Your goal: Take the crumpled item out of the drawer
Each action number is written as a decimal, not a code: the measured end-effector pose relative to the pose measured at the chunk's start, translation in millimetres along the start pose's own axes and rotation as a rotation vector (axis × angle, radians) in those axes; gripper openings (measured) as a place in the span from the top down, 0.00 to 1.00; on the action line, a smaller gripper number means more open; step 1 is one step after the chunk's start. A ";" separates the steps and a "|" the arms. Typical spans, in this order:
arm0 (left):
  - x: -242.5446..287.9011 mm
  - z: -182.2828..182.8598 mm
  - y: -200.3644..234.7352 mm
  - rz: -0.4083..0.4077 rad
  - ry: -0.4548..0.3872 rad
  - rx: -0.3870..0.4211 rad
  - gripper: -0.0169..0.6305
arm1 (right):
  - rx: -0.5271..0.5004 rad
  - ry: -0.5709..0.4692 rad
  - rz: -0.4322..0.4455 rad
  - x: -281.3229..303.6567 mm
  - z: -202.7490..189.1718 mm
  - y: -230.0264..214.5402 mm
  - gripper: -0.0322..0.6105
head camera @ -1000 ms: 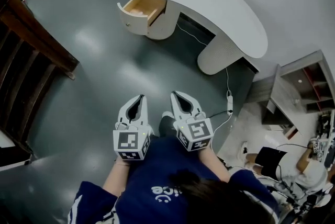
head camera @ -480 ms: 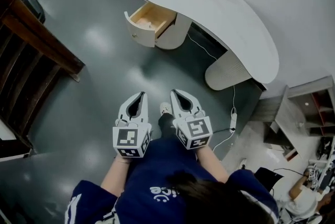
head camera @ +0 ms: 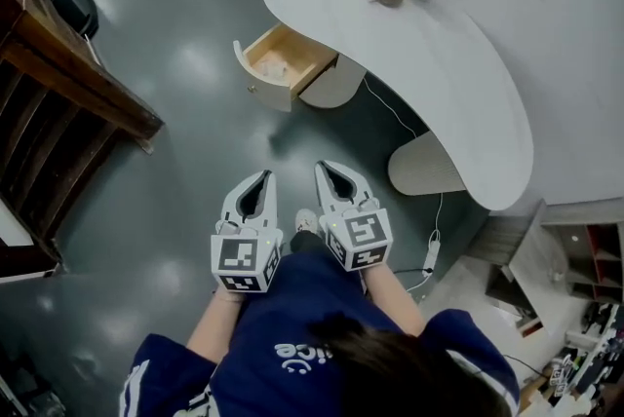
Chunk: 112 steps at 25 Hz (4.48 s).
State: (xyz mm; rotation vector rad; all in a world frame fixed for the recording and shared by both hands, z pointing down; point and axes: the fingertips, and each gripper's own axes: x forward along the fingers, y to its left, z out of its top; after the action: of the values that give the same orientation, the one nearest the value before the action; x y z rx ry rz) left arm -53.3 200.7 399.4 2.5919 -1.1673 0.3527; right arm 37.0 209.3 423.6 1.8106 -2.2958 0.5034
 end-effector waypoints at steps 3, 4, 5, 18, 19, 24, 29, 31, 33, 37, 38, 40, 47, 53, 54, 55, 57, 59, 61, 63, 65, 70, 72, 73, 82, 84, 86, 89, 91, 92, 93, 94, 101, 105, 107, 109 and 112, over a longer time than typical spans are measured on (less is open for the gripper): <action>22.0 3.4 1.6 0.036 0.010 -0.016 0.97 | -0.009 0.048 0.038 17.9 0.3 -17.1 0.94; 28.1 4.2 1.9 0.046 0.010 -0.022 0.97 | -0.014 0.058 0.055 22.9 0.6 -21.5 0.94; 33.8 4.8 2.2 0.055 0.011 -0.027 0.97 | -0.021 0.066 0.072 27.7 1.2 -25.4 0.94; 87.1 3.8 20.6 0.063 0.048 -0.061 0.97 | -0.016 0.110 0.077 68.4 4.0 -58.5 0.94; 91.9 4.0 22.5 0.054 0.048 -0.062 0.97 | -0.016 0.112 0.072 71.8 3.8 -60.2 0.94; 122.5 6.0 42.6 0.031 0.069 -0.058 0.97 | -0.015 0.110 0.037 96.1 12.3 -72.1 0.94; 160.9 28.3 67.2 -0.032 0.066 -0.038 0.97 | -0.005 0.122 -0.004 132.4 28.7 -84.6 0.94; 174.7 35.4 79.8 -0.053 0.066 -0.031 0.97 | -0.004 0.126 -0.015 147.9 34.0 -86.0 0.94; 185.4 41.2 94.6 -0.064 0.064 -0.029 0.97 | -0.003 0.134 -0.025 163.0 37.5 -84.9 0.94; 203.2 47.7 124.6 -0.076 0.071 -0.049 0.97 | -0.005 0.142 -0.037 191.0 47.1 -80.1 0.94; 208.0 47.4 131.3 -0.081 0.078 -0.056 0.97 | -0.006 0.140 -0.037 197.8 49.9 -77.9 0.94; 218.0 48.6 144.5 -0.087 0.087 -0.068 0.97 | -0.012 0.140 -0.041 212.4 54.5 -73.5 0.94; 248.3 64.5 180.5 -0.123 0.088 -0.041 0.97 | -0.004 0.161 -0.069 259.5 62.7 -72.0 0.94; 259.3 64.7 199.2 -0.128 0.116 -0.033 0.97 | 0.038 0.170 -0.084 280.6 61.5 -72.8 0.94; 260.5 65.0 199.9 -0.129 0.120 -0.032 0.97 | 0.045 0.161 -0.085 281.8 63.9 -74.7 0.94; 261.8 65.6 200.3 -0.128 0.123 -0.029 0.97 | 0.052 0.150 -0.086 282.6 67.0 -77.2 0.94; 265.1 68.7 200.2 -0.124 0.126 -0.023 0.97 | 0.060 0.137 -0.085 285.2 72.6 -83.9 0.94; 268.5 73.3 200.9 -0.113 0.119 -0.022 0.97 | 0.050 0.144 -0.077 289.7 76.2 -90.3 0.94; 272.1 77.6 203.8 -0.095 0.113 -0.026 0.97 | 0.032 0.161 -0.067 295.2 78.8 -95.2 0.94; 276.0 83.0 207.7 -0.079 0.106 -0.033 0.97 | 0.017 0.177 -0.056 300.9 81.9 -99.2 0.94; 280.0 87.5 211.6 -0.064 0.102 -0.035 0.97 | 0.009 0.190 -0.048 307.3 83.7 -103.2 0.94; 287.5 91.6 216.1 -0.026 0.099 -0.046 0.97 | -0.004 0.295 -0.002 330.0 68.8 -113.8 0.89; 288.4 90.8 218.0 -0.009 0.102 -0.050 0.97 | -0.008 0.349 0.034 341.1 58.1 -115.1 0.83; 288.8 90.5 218.9 -0.001 0.104 -0.052 0.97 | -0.007 0.372 0.052 346.7 53.0 -115.5 0.81; 279.3 90.6 248.1 0.111 0.111 -0.065 0.97 | -0.015 0.551 0.195 397.1 4.5 -105.4 0.66; 276.5 92.5 256.8 0.154 0.111 -0.066 0.97 | -0.029 0.586 0.222 406.8 -6.3 -106.1 0.66; 274.2 91.1 260.1 0.192 0.114 -0.086 0.97 | -0.033 0.630 0.234 411.9 -20.2 -112.9 0.64; 269.5 82.9 268.3 0.237 0.124 -0.155 0.97 | -0.006 0.711 0.243 423.6 -46.9 -118.7 0.64; 265.9 75.8 274.8 0.270 0.133 -0.206 0.97 | -0.011 0.749 0.244 432.4 -60.3 -120.9 0.64; 263.7 73.0 277.2 0.286 0.138 -0.219 0.97 | -0.022 0.759 0.247 436.9 -65.4 -121.2 0.64; 261.4 70.6 279.0 0.300 0.143 -0.223 0.97 | -0.032 0.767 0.249 441.3 -70.4 -121.2 0.64; 259.5 68.4 280.2 0.311 0.149 -0.224 0.97 | -0.041 0.776 0.251 445.8 -75.7 -121.2 0.64; 252.2 53.9 286.7 0.363 0.177 -0.281 0.97 | -0.100 0.903 0.244 465.7 -117.6 -132.7 0.63; 240.6 49.8 301.6 0.409 0.183 -0.332 0.97 | -0.107 0.919 0.235 484.5 -134.5 -135.8 0.62; 239.2 46.7 306.1 0.425 0.208 -0.294 0.97 | -0.112 0.926 0.259 495.4 -140.5 -133.3 0.59; 236.6 39.0 305.6 0.440 0.235 -0.281 0.97 | -0.109 0.953 0.269 499.2 -151.1 -135.8 0.55; 227.8 24.0 305.9 0.468 0.275 -0.299 0.97 | -0.129 1.002 0.257 500.7 -170.8 -140.8 0.55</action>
State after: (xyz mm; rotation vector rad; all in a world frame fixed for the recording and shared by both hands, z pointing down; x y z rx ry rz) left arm -135.5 -159.3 497.8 1.9312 -1.5746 0.5596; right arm 38.1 -211.2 774.0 0.8514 -1.7508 0.9860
